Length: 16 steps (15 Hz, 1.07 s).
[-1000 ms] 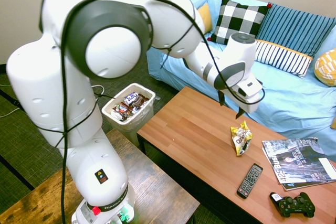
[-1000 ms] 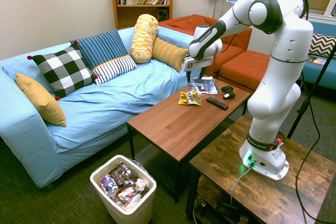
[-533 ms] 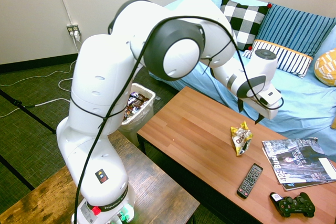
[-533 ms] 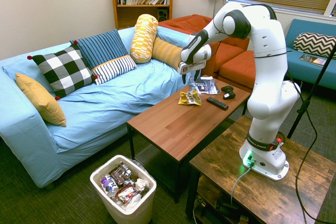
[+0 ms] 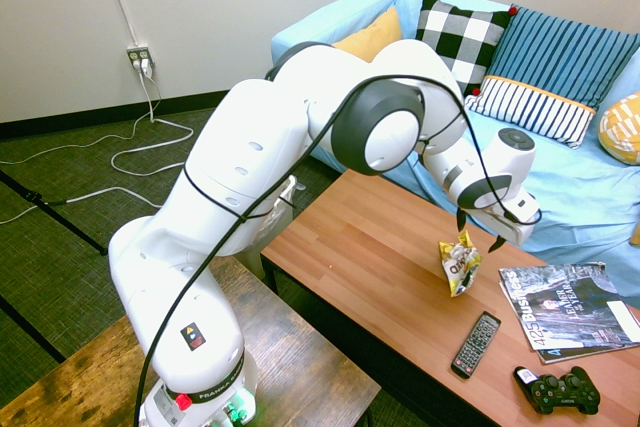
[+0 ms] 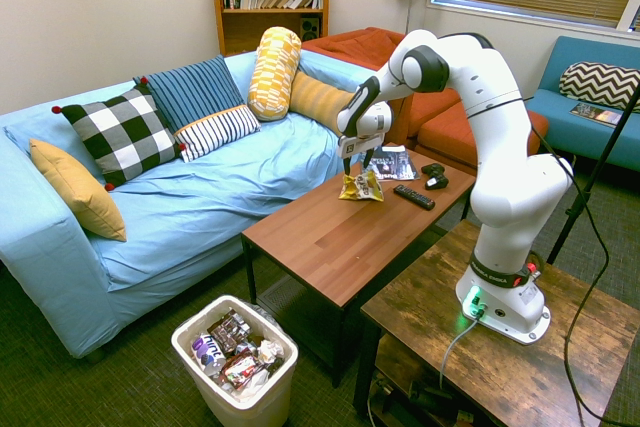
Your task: Throw the chip bag in the trash bin
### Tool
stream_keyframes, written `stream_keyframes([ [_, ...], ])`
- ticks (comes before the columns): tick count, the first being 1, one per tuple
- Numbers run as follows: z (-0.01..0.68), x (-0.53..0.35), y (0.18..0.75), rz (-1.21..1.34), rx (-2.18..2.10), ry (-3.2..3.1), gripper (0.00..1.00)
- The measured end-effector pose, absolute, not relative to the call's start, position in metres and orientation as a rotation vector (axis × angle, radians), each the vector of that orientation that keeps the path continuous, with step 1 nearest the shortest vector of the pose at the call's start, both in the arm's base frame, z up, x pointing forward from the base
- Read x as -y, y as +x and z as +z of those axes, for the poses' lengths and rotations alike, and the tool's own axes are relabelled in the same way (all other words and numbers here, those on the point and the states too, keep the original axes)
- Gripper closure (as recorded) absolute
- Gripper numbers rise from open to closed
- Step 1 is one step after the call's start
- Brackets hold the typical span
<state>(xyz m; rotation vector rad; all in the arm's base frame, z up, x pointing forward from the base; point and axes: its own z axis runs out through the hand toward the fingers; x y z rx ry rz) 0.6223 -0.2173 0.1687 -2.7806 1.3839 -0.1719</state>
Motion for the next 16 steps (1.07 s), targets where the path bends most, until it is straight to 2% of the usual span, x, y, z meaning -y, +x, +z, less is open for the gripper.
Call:
stream_keyframes([
  [6,0.136,0.22,0.619,-0.033,-1.296,-2.821,0.0],
  [7,0.134,0.219,0.619,-0.013,-1.292,-2.822,1.0],
  [16,0.118,0.22,0.621,0.044,-1.293,-2.823,1.0],
])
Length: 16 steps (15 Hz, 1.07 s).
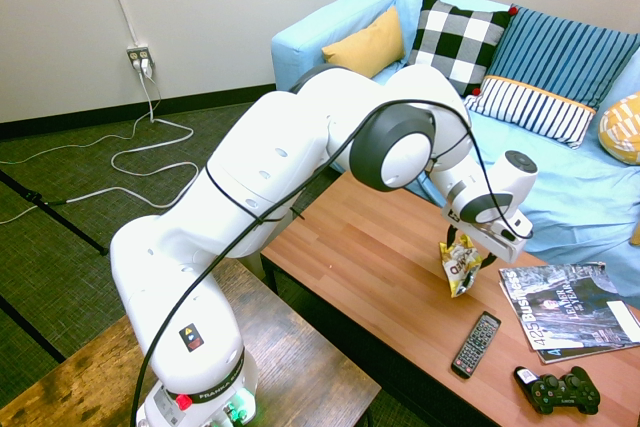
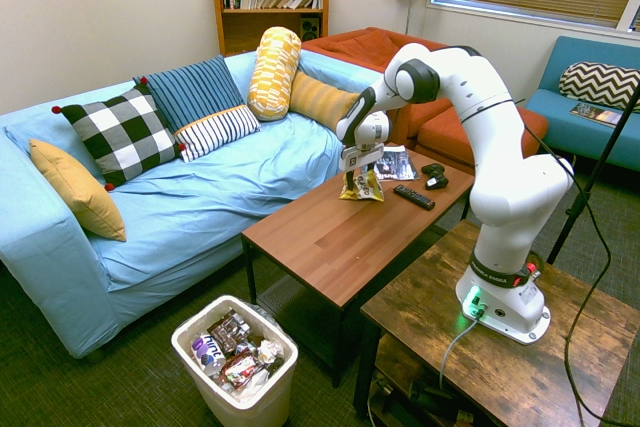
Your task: Throw the chip bag in the trash bin
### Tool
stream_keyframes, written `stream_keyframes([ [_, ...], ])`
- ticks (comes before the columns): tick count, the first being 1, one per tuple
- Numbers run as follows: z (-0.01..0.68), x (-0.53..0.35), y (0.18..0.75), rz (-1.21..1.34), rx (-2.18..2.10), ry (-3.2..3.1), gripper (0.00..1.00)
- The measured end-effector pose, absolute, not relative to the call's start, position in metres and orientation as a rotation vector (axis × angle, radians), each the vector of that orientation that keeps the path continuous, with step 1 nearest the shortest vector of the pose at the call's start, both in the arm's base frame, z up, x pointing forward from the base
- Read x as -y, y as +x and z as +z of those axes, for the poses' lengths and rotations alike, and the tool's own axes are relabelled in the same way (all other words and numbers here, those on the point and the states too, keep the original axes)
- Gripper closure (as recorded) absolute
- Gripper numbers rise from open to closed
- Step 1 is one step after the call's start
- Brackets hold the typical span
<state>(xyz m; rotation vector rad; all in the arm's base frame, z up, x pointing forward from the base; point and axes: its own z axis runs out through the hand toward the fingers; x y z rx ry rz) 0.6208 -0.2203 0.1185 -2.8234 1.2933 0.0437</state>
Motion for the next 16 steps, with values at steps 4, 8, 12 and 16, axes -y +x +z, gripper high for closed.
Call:
stream_keyframes([
  [4,0.1193,0.2206,0.6229,0.037,-1.292,-2.824,1.0],
  [8,0.1181,0.2219,0.622,0.043,-1.295,-2.824,1.0],
  [12,0.117,0.2239,0.6208,0.046,-1.3,-2.826,1.0],
  [16,0.1228,0.2211,0.624,0.032,-1.309,-2.823,1.0],
])
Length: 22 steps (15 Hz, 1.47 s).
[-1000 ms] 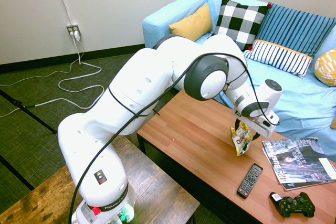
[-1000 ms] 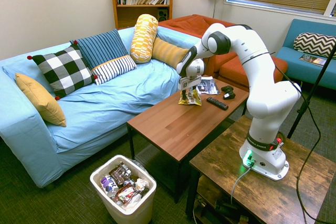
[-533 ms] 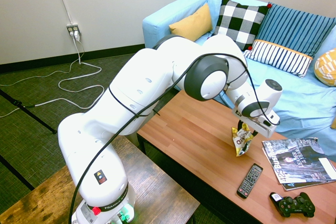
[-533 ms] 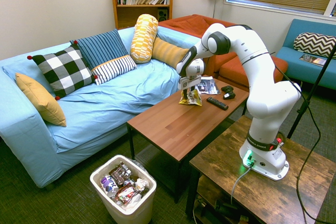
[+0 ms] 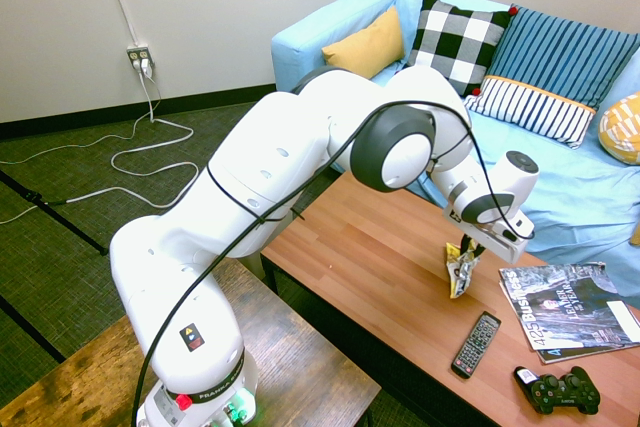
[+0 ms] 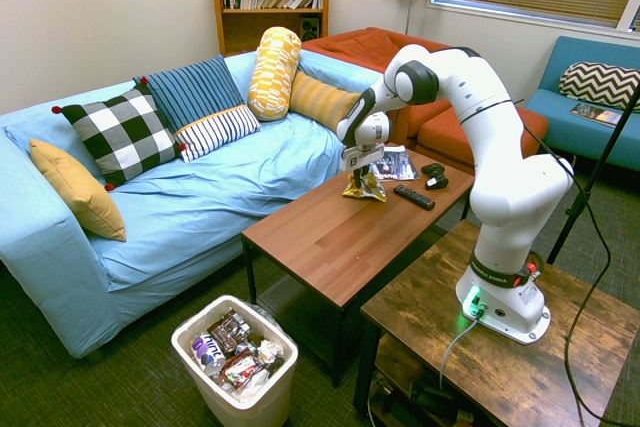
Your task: Throw the chip bag in the trash bin
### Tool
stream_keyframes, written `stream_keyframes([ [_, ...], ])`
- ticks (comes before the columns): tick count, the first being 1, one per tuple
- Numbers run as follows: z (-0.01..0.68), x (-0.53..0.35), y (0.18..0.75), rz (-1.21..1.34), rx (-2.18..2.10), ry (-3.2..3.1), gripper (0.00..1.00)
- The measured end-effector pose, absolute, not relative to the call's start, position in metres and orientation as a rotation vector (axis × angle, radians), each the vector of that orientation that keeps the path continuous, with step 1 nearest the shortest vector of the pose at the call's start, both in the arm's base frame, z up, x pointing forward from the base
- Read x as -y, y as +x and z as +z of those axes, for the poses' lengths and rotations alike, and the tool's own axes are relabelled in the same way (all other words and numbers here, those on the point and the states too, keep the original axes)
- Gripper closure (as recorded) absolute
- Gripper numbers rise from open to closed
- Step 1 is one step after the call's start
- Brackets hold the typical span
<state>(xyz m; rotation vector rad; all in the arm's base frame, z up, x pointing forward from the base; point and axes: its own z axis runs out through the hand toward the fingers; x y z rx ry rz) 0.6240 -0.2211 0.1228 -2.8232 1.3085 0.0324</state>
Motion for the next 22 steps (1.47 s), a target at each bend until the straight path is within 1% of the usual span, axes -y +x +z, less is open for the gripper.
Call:
stream_keyframes([
  [3,0.148,0.211,0.63,-0.009,-1.307,-2.815,1.0],
  [6,0.196,0.174,0.624,-0.054,-1.309,-2.788,1.0],
  [8,0.237,0.12,0.617,-0.091,-1.347,-2.752,1.0],
  [10,0.276,0.047,0.606,-0.13,-1.363,-2.745,1.0],
  [13,0.314,-0.063,0.592,-0.206,-1.381,-2.748,1.0],
  [18,0.317,-0.222,0.561,-0.23,-1.329,-2.797,1.0],
  [22,0.288,-0.338,0.524,-0.224,-1.236,-2.883,1.0],
])
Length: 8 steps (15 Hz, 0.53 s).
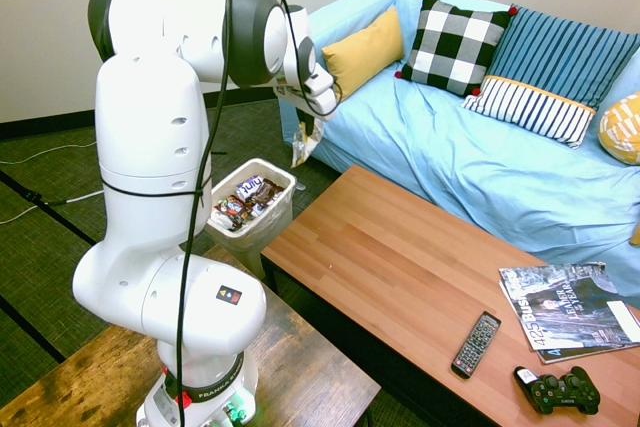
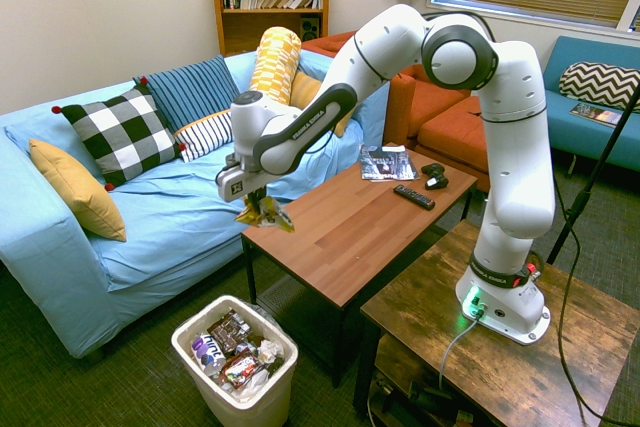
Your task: Throw the chip bag in the trash bin
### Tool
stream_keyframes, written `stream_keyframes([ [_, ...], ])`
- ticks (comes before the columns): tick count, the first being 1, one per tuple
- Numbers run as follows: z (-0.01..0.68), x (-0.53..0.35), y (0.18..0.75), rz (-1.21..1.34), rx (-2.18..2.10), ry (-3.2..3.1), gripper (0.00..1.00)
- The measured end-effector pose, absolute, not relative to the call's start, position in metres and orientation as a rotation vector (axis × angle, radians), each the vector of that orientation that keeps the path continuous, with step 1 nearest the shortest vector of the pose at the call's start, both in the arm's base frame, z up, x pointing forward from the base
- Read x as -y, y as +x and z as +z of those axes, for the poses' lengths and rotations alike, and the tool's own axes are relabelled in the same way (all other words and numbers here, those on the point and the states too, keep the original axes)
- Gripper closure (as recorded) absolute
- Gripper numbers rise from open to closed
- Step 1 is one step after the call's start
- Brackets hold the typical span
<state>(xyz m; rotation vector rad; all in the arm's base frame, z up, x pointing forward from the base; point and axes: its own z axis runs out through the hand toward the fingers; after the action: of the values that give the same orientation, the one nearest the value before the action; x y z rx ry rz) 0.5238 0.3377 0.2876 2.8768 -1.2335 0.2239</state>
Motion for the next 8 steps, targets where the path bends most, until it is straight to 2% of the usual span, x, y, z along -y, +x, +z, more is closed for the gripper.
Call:
stream_keyframes([
  [5,0.215,-0.452,0.479,0.167,1.057,2.874,1.0],
  [6,0.198,-0.463,0.475,0.153,1.032,2.867,0.0],
  [8,0.176,-0.478,0.469,0.139,0.996,2.852,0.0],
])
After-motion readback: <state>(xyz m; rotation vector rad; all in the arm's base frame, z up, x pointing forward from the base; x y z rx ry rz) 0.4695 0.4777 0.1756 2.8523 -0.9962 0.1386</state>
